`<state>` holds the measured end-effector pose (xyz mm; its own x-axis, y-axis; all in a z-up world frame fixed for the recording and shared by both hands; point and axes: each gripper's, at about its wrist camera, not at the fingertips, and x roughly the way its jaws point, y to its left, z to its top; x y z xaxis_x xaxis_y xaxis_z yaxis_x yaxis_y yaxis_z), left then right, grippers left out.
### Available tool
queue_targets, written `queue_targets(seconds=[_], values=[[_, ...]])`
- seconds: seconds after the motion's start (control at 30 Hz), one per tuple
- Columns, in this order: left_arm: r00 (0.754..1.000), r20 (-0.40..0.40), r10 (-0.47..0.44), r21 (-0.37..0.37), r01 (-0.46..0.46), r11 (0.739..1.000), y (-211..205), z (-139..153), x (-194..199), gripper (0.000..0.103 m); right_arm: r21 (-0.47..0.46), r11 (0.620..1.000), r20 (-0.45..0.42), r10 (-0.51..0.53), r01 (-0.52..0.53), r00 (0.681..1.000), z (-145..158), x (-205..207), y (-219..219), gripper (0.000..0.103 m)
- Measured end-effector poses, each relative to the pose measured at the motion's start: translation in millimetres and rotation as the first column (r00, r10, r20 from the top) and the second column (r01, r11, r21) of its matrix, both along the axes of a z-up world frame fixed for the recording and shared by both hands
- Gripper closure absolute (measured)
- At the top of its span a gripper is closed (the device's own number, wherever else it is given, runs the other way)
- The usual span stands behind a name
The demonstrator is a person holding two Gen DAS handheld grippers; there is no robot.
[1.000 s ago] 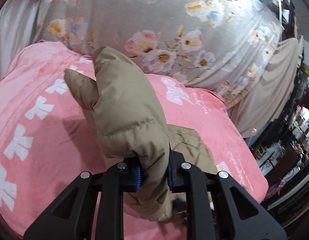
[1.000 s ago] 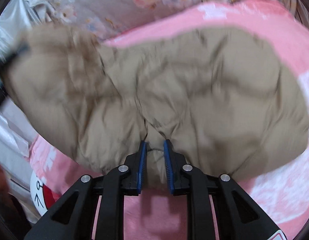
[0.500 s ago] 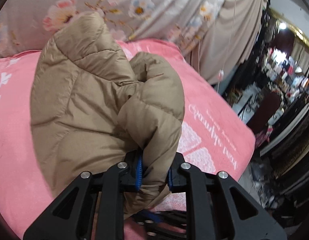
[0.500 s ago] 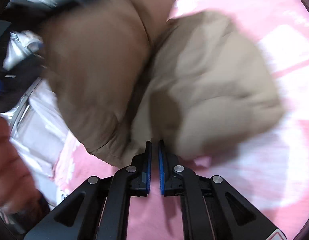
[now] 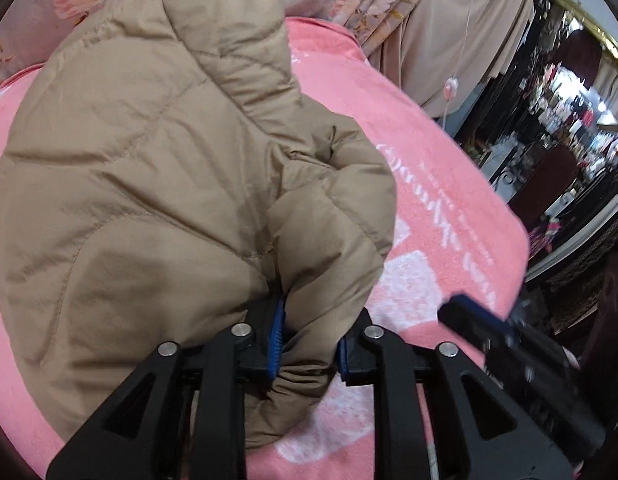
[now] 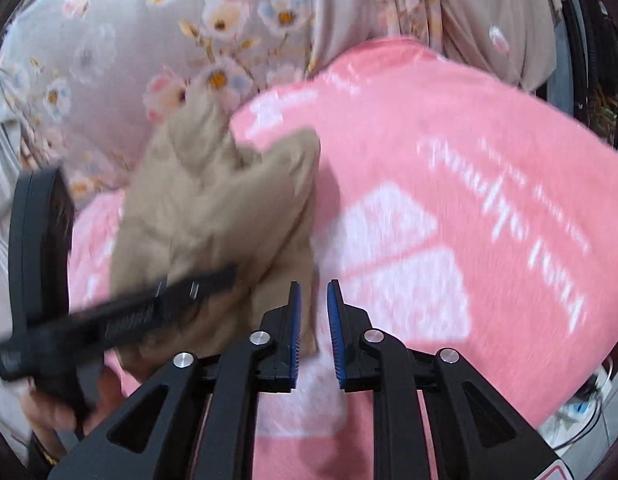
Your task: Fold large clothes
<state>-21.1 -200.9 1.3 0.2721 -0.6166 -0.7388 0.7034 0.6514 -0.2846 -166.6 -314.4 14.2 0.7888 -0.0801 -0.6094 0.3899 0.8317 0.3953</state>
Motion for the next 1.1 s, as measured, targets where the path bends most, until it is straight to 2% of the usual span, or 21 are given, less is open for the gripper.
queue_targets(seconds=[0.07, 0.1, 0.13, 0.17, 0.2, 0.23, 0.27, 0.33, 0.37, 0.47, 0.6, 0.73, 0.8, 0.83, 0.87, 0.93, 1.0, 1.1], values=[[1.0, -0.001, 0.001, -0.035, -0.001, 0.999, 12.5, 18.3, -5.6, 0.077, -0.001, 1.0, 0.046, 0.019, -0.019, 0.999, 23.0, 6.2, -2.7, 0.054], [1.0, -0.004, -0.003, -0.066, 0.003, 0.998, 24.1, 34.1, -8.1, 0.07, 0.0, 1.0, 0.071, 0.027, -0.027, 0.997, 31.8, 7.8, -0.6, 0.051], [1.0, -0.011, -0.013, -0.109, 0.012, 0.994, 32.1, 45.3, -9.0, 0.046, 0.002, 0.999, 0.087, 0.033, -0.033, 0.996, 37.2, 5.7, -8.9, 0.05], [0.999, -0.025, -0.023, -0.17, 0.018, 0.985, 40.4, 54.8, -9.3, 0.033, 0.007, 0.999, 0.109, 0.045, -0.046, 0.993, 48.2, 10.9, -8.2, 0.049], [0.999, -0.043, -0.019, -0.285, 0.006, 0.959, 61.1, 72.6, -8.1, 0.016, 0.012, 0.998, 0.125, 0.057, -0.059, 0.991, 55.3, 15.4, -8.0, 0.047], [0.999, -0.039, -0.008, -0.329, -0.005, 0.944, 72.0, 81.9, -7.4, 0.012, 0.017, 0.997, 0.14, 0.073, -0.076, 0.988, 62.3, 21.3, -8.9, 0.046], [1.0, -0.015, 0.019, -0.356, -0.023, 0.934, 85.2, 96.1, -5.5, 0.012, 0.023, 0.995, 0.157, 0.091, -0.095, 0.983, 71.0, 27.7, -7.3, 0.046], [0.996, 0.026, 0.083, -0.354, -0.068, 0.933, 97.2, 110.8, -0.7, 0.012, 0.038, 0.992, 0.18, 0.111, -0.12, 0.977, 82.1, 41.1, -7.6, 0.044], [0.989, 0.039, 0.142, -0.346, -0.12, 0.931, 107.4, 117.7, 8.1, 0.012, 0.051, 0.99, 0.185, 0.122, -0.133, 0.975, 88.2, 50.3, -6.9, 0.043], [0.967, 0.019, 0.256, -0.304, -0.238, 0.922, 124.2, 121.9, 34.6, 0.012, 0.093, 0.985, 0.168, 0.13, -0.147, 0.977, 101.1, 85.3, -11.8, 0.043], [0.924, 0.048, 0.379, -0.218, -0.361, 0.907, 130.9, 118.4, 69.6, 0.013, 0.225, 0.969, 0.069, 0.086, -0.099, 0.994, 90.0, 148.4, -16.6, 0.043], [0.881, 0.147, 0.45, -0.132, -0.433, 0.892, 133.0, 118.5, 88.1, 0.013, 0.233, 0.972, -0.065, 0.034, -0.018, 0.997, 65.9, 190.6, -13.8, 0.043], [0.873, 0.176, 0.455, -0.108, -0.442, 0.89, 126.6, 120.3, 92.4, 0.013, 0.26, 0.965, -0.122, 0.052, -0.019, 0.991, 50.5, 205.2, -12.7, 0.059], [0.868, 0.195, 0.457, -0.095, -0.447, 0.889, 123.2, 119.5, 93.0, 0.013, 0.293, 0.956, -0.134, 0.063, -0.021, 0.989, 41.0, 206.8, -14.5, 0.074], [0.863, 0.215, 0.457, -0.082, -0.451, 0.889, 121.0, 118.9, 93.3, 0.013, 0.326, 0.945, -0.132, 0.081, -0.033, 0.988, 34.3, 206.6, -17.6, 0.085], [0.861, 0.245, 0.445, -0.062, -0.444, 0.894, 112.9, 119.4, 93.1, 0.013, 0.33, 0.943, -0.093, 0.086, -0.051, 0.992, 32.6, 193.1, -25.2, 0.09], [0.864, 0.266, 0.428, -0.038, -0.434, 0.9, 101.3, 117.0, 93.9, 0.013, 0.286, 0.958, -0.071, 0.055, -0.032, 0.996, 34.6, 175.8, -33.1, 0.091], [0.886, 0.257, 0.385, 0.01, -0.401, 0.916, 75.6, 102.9, 96.7, 0.014, 0.203, 0.979, -0.09, 0.022, -0.003, 0.996, 21.0, 159.2, -43.7, 0.091]])
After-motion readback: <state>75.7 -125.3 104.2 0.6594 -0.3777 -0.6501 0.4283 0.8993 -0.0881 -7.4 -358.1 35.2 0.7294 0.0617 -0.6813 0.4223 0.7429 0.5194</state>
